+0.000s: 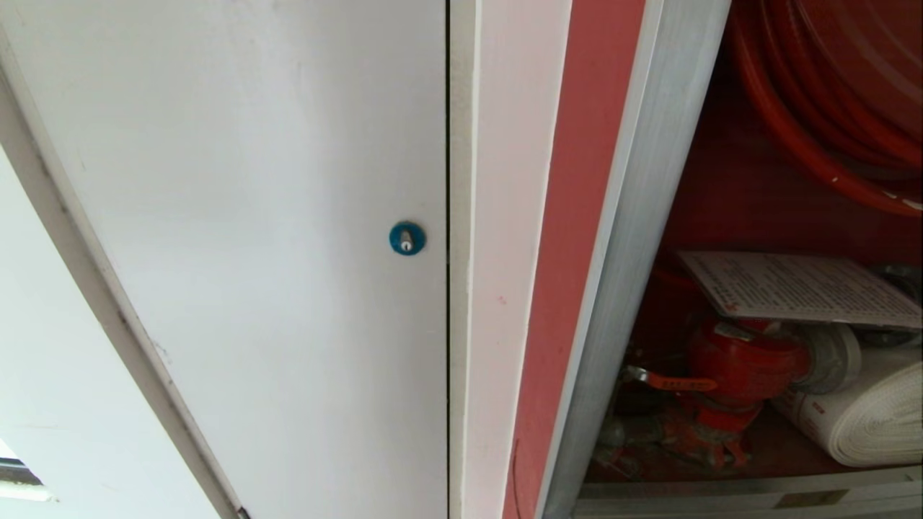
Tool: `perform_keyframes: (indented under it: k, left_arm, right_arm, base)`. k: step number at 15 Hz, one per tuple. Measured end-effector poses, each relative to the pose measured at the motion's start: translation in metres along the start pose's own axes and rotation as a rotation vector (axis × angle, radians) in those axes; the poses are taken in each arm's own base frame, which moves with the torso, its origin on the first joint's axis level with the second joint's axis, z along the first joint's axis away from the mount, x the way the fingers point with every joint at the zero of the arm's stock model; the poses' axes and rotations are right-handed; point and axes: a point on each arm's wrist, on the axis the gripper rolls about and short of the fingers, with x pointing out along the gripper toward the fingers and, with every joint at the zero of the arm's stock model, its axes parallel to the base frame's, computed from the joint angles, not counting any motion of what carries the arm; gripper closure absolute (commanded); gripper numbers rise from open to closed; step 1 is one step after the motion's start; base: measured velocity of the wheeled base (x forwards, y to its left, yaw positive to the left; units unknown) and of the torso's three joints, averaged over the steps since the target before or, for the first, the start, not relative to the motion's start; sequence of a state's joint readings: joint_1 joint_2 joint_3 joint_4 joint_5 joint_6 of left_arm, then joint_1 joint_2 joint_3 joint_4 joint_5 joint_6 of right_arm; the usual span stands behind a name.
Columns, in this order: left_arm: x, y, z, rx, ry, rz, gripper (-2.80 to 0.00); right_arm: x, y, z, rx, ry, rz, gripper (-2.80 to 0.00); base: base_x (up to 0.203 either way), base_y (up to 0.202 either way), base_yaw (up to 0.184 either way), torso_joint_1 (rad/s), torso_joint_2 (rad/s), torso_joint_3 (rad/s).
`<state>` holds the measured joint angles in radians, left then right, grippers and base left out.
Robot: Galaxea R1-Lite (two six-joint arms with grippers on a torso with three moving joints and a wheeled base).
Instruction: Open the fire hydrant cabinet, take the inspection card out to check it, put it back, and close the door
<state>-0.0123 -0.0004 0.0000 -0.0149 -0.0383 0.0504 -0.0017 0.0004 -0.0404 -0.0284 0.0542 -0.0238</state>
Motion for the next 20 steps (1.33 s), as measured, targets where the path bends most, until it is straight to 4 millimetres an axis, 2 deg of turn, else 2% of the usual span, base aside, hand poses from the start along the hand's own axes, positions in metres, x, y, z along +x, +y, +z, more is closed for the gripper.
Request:
perform_keyframes:
  k: [11, 20]
  left_arm:
    - [0.000, 0.000, 0.000, 0.000, 0.000, 0.000, 0.00]
    - [0.000, 0.000, 0.000, 0.000, 0.000, 0.000, 0.00]
  right_arm:
    - [0.002, 0.000, -0.013, -0.001, 0.062, -0.029, 0.00]
    - [0.002, -0.001, -0.014, 0.045, 0.065, -0.051, 0.00]
  base:
    - [0.000, 0.000, 0.000, 0.000, 0.00, 0.000]
    - [0.000, 0.000, 0.000, 0.000, 0.00, 0.000]
